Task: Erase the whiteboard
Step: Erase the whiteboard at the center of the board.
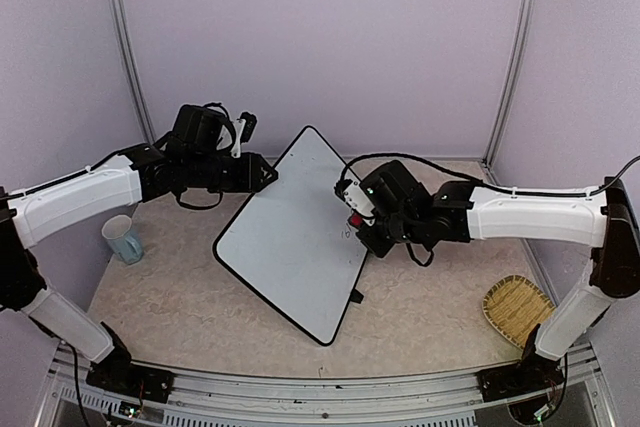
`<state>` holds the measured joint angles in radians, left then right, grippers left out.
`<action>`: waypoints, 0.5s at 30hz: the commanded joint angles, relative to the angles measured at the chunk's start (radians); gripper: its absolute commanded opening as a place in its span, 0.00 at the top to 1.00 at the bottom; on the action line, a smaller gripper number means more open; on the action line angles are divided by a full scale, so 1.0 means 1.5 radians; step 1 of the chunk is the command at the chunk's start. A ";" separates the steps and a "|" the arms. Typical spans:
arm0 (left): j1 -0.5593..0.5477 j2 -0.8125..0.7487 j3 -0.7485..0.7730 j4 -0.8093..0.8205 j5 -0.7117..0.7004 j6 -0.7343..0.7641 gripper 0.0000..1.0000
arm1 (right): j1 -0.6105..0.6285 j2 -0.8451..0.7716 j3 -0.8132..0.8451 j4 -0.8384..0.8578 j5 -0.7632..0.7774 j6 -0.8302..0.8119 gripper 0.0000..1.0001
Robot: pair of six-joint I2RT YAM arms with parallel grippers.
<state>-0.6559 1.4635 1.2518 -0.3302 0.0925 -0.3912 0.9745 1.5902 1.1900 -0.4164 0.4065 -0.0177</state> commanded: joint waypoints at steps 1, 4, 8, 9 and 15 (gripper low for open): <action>0.007 0.007 0.018 0.003 -0.023 0.012 0.64 | -0.003 0.013 0.028 0.013 0.002 -0.005 0.78; 0.010 0.008 0.016 0.007 -0.018 0.012 0.67 | -0.003 0.016 0.027 0.015 0.003 -0.006 0.78; 0.010 0.011 0.013 0.012 -0.019 0.012 0.77 | -0.004 0.027 0.028 0.019 0.005 -0.011 0.78; 0.009 0.012 0.012 0.013 -0.017 0.012 0.78 | -0.005 0.030 0.029 0.021 0.006 -0.011 0.78; 0.009 0.018 0.009 0.018 -0.004 0.012 0.84 | -0.014 0.042 0.037 0.029 0.005 -0.014 0.78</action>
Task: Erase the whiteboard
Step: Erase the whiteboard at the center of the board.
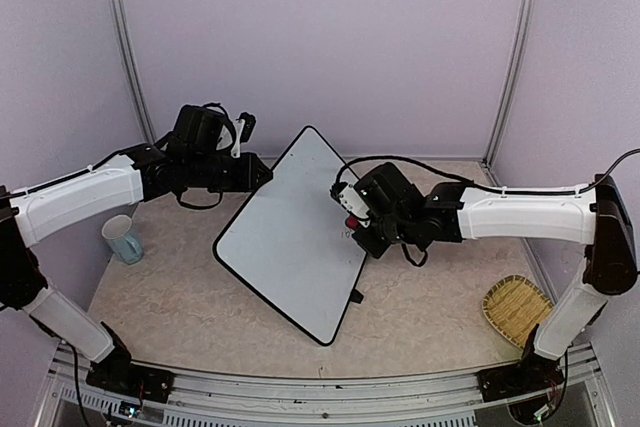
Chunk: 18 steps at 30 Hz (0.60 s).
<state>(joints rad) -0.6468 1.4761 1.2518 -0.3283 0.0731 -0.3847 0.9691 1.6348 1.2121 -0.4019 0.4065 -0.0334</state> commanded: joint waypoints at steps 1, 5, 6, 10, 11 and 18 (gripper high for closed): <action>0.004 0.011 0.007 0.018 0.009 0.008 0.84 | -0.011 0.013 0.024 0.021 0.005 -0.004 0.78; 0.003 0.015 0.006 0.021 0.015 0.005 0.86 | -0.022 0.019 0.030 0.029 0.007 -0.006 0.78; 0.003 0.016 0.007 0.022 0.016 0.005 0.89 | -0.026 0.020 0.030 0.033 0.006 -0.007 0.78; 0.004 0.017 0.009 0.022 0.016 0.005 0.93 | -0.039 0.033 0.029 0.062 -0.006 -0.027 0.78; 0.003 0.018 0.011 0.022 0.016 0.005 0.94 | -0.039 0.039 0.032 0.065 -0.009 -0.035 0.78; 0.003 0.023 0.013 0.020 0.021 0.005 0.95 | -0.040 0.098 0.067 0.061 -0.005 -0.048 0.78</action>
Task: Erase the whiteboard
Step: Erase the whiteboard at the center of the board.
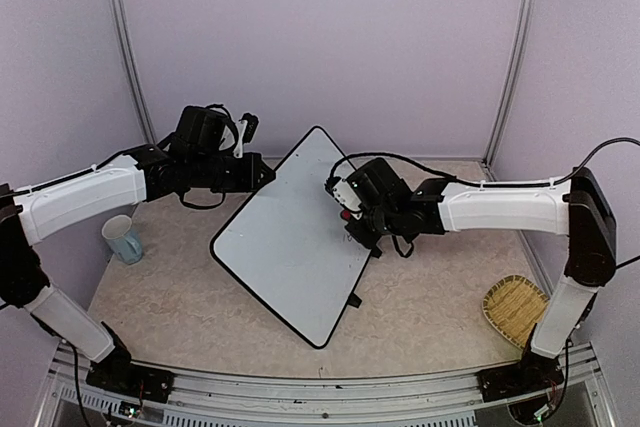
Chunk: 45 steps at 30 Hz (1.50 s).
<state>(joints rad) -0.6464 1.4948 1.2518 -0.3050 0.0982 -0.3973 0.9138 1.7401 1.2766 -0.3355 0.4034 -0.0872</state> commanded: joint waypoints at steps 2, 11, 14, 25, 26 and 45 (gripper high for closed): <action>0.003 0.013 0.015 0.004 0.006 0.014 0.97 | -0.004 0.039 0.025 0.019 -0.007 -0.011 0.78; 0.003 0.025 0.024 -0.008 0.007 0.016 0.98 | -0.003 0.062 0.013 0.022 -0.037 -0.004 0.79; 0.003 0.027 0.025 -0.012 0.006 0.037 0.98 | -0.003 0.058 -0.008 0.026 -0.043 0.002 0.79; 0.003 0.028 0.016 -0.003 0.011 0.042 0.99 | -0.001 0.044 -0.094 0.037 -0.062 0.031 0.79; 0.003 0.028 0.016 -0.003 0.011 0.041 0.99 | 0.001 0.042 -0.100 0.037 -0.061 0.033 0.79; 0.002 0.023 0.005 0.003 0.008 0.038 0.99 | 0.013 0.034 -0.018 0.029 -0.087 0.020 0.79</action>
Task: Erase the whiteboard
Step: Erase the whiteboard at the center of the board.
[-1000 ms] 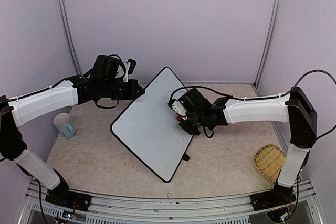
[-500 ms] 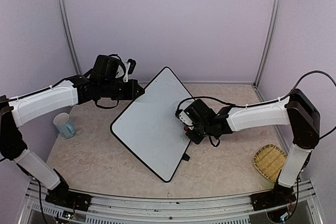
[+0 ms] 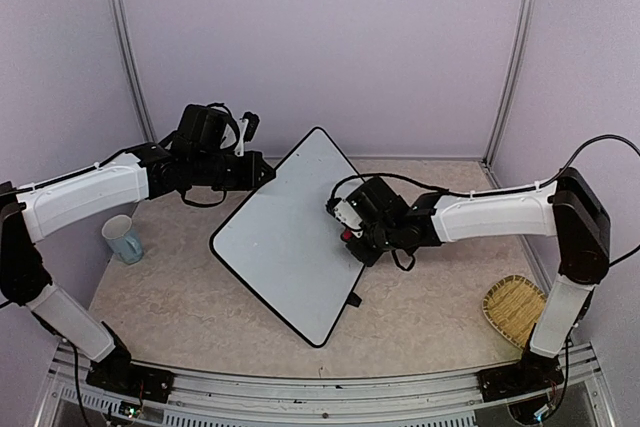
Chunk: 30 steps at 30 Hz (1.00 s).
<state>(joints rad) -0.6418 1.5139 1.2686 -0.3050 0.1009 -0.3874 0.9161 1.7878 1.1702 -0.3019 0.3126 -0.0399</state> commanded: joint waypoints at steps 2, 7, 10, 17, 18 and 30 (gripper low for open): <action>-0.001 0.010 -0.007 0.003 0.006 0.031 0.99 | 0.015 0.009 0.071 0.003 -0.026 -0.016 0.79; -0.002 0.007 -0.009 0.004 0.006 0.031 1.00 | 0.017 0.026 0.098 -0.011 -0.019 -0.018 0.79; -0.002 0.005 -0.009 0.003 0.007 0.031 1.00 | 0.017 0.036 0.089 -0.017 -0.004 -0.016 0.79; -0.004 0.004 -0.006 0.001 0.007 0.033 1.00 | 0.015 0.033 0.025 -0.001 -0.003 -0.005 0.79; -0.004 0.004 -0.006 0.002 0.006 0.034 0.99 | 0.015 0.031 0.017 0.002 -0.002 -0.004 0.79; -0.007 -0.001 -0.008 -0.003 0.001 0.037 1.00 | 0.006 0.027 -0.053 0.013 -0.023 0.004 0.79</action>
<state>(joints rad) -0.6422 1.5139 1.2678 -0.3065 0.0978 -0.3874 0.9253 1.8057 1.1328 -0.2607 0.3378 -0.0360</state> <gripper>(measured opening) 0.071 0.210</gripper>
